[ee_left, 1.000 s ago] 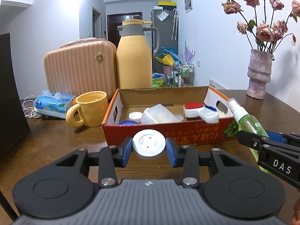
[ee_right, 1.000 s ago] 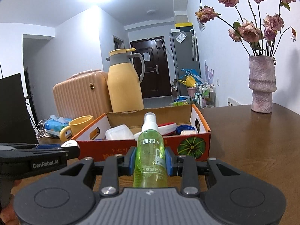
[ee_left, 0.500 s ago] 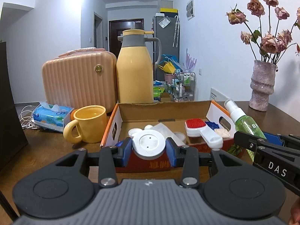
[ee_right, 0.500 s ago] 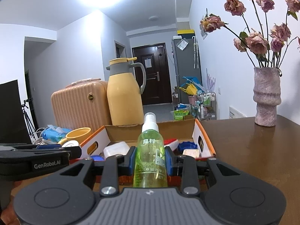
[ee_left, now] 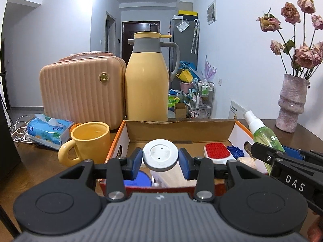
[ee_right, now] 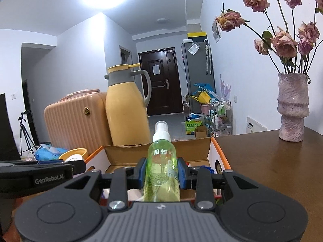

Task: Organize rigid objects
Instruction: 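Open both tools to drop the bottle and cap into the box, then withdraw both tools from the box back over the table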

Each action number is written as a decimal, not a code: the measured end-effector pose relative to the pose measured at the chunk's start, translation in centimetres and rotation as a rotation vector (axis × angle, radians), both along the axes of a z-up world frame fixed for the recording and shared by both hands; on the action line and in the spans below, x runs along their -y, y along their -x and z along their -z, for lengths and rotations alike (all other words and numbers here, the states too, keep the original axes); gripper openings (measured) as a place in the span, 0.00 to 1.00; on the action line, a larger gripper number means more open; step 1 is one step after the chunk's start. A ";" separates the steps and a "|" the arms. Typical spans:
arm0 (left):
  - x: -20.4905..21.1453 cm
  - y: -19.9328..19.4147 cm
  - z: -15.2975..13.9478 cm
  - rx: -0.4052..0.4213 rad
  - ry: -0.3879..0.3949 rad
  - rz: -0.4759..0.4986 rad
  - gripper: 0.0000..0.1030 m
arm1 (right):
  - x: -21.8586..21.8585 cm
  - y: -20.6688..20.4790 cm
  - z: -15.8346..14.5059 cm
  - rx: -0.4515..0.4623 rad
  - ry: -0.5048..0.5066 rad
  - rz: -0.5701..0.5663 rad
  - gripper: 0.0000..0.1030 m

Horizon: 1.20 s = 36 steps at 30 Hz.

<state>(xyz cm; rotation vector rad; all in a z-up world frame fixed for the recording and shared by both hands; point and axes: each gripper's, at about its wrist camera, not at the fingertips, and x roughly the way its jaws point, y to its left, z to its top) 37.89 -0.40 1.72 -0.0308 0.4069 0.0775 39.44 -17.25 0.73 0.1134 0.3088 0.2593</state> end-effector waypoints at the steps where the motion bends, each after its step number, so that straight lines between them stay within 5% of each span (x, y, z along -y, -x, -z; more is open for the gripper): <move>1: 0.0 -0.4 0.0 -0.001 0.002 -0.001 0.39 | 0.0 -0.5 0.0 -0.001 -0.003 0.002 0.29; 19: -1.2 -8.3 1.3 -0.034 0.025 -0.026 0.39 | -0.2 -9.0 1.0 -0.060 0.003 0.013 0.30; 20: -1.4 -8.6 1.5 -0.041 0.022 -0.027 0.42 | -0.2 -9.5 1.2 -0.078 0.008 0.008 0.30; 21: -1.5 -8.9 1.6 -0.046 0.018 -0.033 0.58 | -0.1 -9.9 1.3 -0.093 0.011 0.007 0.30; 24: -2.5 -9.2 1.9 -0.037 0.036 -0.065 1.00 | 0.0 -10.3 1.4 -0.098 0.032 0.024 0.52; 26: -3.2 -9.1 1.7 -0.008 0.036 -0.092 1.00 | 0.2 -10.2 1.5 -0.087 0.045 0.044 0.84; 28: -3.7 -9.1 1.6 -0.006 0.039 -0.106 1.00 | 0.4 -10.1 1.4 -0.076 0.053 0.058 0.96; 36: -4.0 -8.3 1.0 0.018 0.029 -0.118 1.00 | 0.6 -9.2 0.6 -0.054 0.052 0.092 1.00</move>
